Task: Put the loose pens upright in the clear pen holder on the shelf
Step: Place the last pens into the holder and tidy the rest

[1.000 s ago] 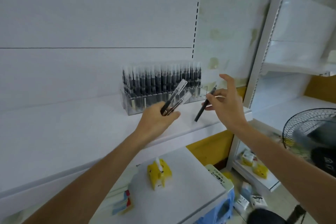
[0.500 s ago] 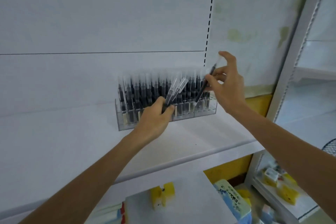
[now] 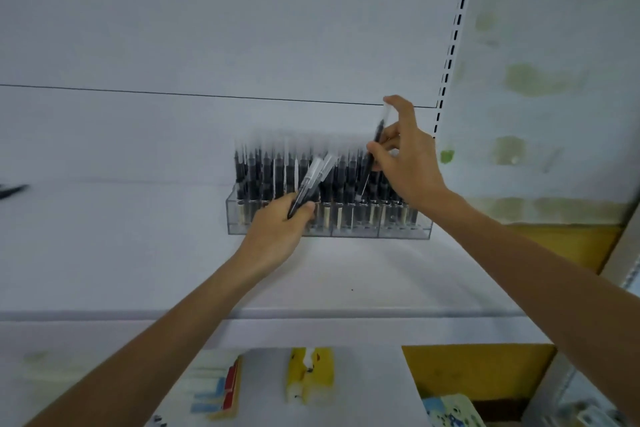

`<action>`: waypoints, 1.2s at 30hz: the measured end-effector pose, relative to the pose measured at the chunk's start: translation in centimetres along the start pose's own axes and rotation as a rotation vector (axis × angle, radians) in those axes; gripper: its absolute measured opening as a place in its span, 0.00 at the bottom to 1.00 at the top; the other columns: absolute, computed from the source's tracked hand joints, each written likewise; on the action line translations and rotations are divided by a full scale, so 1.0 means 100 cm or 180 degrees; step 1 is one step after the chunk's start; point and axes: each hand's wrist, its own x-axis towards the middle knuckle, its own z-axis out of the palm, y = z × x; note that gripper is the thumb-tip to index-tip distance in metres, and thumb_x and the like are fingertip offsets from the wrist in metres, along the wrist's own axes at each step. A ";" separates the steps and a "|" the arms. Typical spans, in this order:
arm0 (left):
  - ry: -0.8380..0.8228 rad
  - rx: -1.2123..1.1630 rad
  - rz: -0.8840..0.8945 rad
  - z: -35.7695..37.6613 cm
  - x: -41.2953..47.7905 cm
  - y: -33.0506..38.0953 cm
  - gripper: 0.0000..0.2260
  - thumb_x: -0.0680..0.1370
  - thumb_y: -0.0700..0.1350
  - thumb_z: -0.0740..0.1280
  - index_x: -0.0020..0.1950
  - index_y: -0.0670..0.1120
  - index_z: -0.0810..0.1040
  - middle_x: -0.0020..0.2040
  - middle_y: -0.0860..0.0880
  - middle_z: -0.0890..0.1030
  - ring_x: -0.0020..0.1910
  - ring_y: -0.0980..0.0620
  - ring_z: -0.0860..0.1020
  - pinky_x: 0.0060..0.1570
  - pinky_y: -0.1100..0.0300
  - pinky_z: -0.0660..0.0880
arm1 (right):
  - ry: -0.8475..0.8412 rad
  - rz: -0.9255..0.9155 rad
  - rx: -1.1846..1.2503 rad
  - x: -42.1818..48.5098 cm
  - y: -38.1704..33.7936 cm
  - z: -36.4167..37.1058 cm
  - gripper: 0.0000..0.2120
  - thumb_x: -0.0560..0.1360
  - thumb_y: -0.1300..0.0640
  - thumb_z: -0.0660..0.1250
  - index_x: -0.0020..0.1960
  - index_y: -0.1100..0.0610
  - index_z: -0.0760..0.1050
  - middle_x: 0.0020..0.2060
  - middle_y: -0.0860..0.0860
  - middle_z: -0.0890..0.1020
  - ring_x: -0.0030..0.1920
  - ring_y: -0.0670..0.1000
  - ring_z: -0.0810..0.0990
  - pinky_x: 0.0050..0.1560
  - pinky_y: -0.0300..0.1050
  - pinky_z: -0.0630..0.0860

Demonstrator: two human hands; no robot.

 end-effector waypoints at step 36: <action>0.0073 -0.0226 -0.0051 0.041 -0.006 0.020 0.14 0.81 0.48 0.58 0.40 0.42 0.75 0.24 0.53 0.70 0.21 0.60 0.65 0.26 0.67 0.63 | 0.0463 0.0641 0.1465 -0.004 -0.006 -0.032 0.20 0.75 0.67 0.64 0.64 0.52 0.68 0.39 0.52 0.77 0.40 0.56 0.83 0.43 0.50 0.82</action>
